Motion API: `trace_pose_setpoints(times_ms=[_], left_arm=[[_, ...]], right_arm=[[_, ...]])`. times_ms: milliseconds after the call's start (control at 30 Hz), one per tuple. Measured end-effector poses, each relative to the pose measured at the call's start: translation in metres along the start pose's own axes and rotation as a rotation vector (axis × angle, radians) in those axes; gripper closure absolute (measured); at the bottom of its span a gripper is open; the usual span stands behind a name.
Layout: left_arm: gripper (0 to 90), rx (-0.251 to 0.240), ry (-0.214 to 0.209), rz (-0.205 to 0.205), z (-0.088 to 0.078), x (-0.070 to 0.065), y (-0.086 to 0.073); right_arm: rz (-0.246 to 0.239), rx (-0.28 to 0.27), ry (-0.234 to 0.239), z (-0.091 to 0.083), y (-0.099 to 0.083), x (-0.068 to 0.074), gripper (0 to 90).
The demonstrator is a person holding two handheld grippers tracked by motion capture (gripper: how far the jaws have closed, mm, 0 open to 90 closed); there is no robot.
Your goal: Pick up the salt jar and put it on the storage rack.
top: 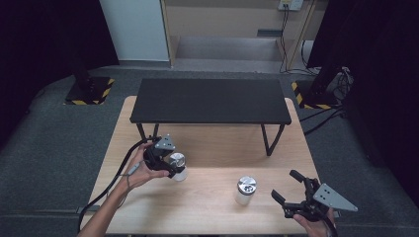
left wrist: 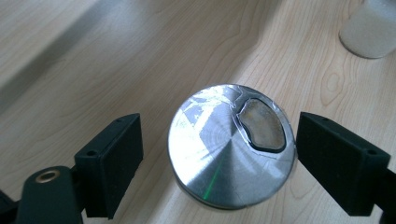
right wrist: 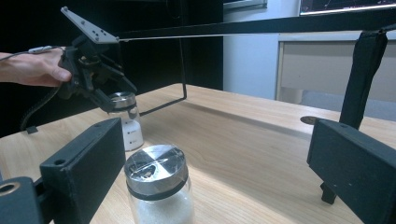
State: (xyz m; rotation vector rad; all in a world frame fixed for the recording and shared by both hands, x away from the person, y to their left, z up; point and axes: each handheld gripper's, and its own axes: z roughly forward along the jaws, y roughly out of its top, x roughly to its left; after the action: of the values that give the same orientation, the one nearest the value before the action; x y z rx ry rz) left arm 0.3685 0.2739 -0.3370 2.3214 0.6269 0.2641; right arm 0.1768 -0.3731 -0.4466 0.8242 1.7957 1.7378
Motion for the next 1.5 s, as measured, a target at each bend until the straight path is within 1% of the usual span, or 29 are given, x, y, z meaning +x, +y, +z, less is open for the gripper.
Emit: trace_pose_setpoints(times_ms=[33,133,167,200,233,267,400,467,633,767,933,1100,1167,1300,1400,1500], left_arm=[[15.1,0.000,-0.006,-0.001,0.002,0.001,-0.001],[20.0,0.008,-0.003,0.011,0.005,0.000,-0.001],[22.1,-0.004,-0.002,0.008,0.006,0.000,-0.004],[25.8,-0.004,-0.002,0.008,0.006,0.000,-0.004],[25.8,-0.011,-0.005,0.010,0.006,0.000,-0.005],[32.3,-0.017,-0.013,0.017,0.006,0.001,-0.006],[32.8,-0.023,-0.017,0.010,0.005,0.002,-0.007],[33.8,-0.035,-0.005,0.008,0.004,0.000,-0.009],[34.0,-0.034,-0.002,-0.001,0.004,0.000,-0.008],[34.0,-0.020,-0.002,-0.006,0.002,0.000,-0.006],[34.1,0.003,-0.004,0.008,-0.003,-0.002,-0.002],[34.1,-0.009,0.003,0.012,-0.015,-0.006,-0.001],[34.1,-0.014,0.004,0.013,-0.023,-0.007,0.001],[34.1,-0.017,0.012,0.021,-0.043,-0.011,0.012],[34.2,-0.019,0.004,0.034,-0.056,-0.012,0.021],[34.1,-0.024,0.009,0.052,-0.071,-0.016,0.032]], right_arm=[[0.000,0.000,0.000,0.000,0.000,0.000,4.3],[0.001,-0.001,-0.002,0.000,0.000,0.000,4.3],[0.002,-0.001,-0.003,0.000,0.000,0.000,4.3],[0.002,-0.001,-0.003,0.000,0.000,0.000,4.3],[0.003,-0.001,-0.003,0.000,0.000,0.000,4.3],[0.005,0.000,-0.003,0.000,0.000,0.000,4.3],[0.005,0.000,-0.003,0.000,0.000,0.000,4.4],[0.002,-0.001,-0.003,0.000,0.000,0.000,4.4],[0.003,-0.001,-0.005,-0.001,0.000,0.000,4.4],[0.005,-0.004,-0.006,-0.001,-0.001,0.000,4.4],[0.002,-0.004,-0.004,-0.001,0.000,0.000,4.4],[0.002,-0.004,-0.002,-0.001,0.000,0.000,4.6],[0.002,-0.003,-0.002,-0.001,0.000,0.000,4.7],[0.001,-0.003,-0.001,-0.001,0.000,0.000,4.7],[0.000,-0.003,0.000,0.000,0.000,0.000,4.7],[0.000,-0.002,0.001,0.000,0.000,0.000,4.7]])
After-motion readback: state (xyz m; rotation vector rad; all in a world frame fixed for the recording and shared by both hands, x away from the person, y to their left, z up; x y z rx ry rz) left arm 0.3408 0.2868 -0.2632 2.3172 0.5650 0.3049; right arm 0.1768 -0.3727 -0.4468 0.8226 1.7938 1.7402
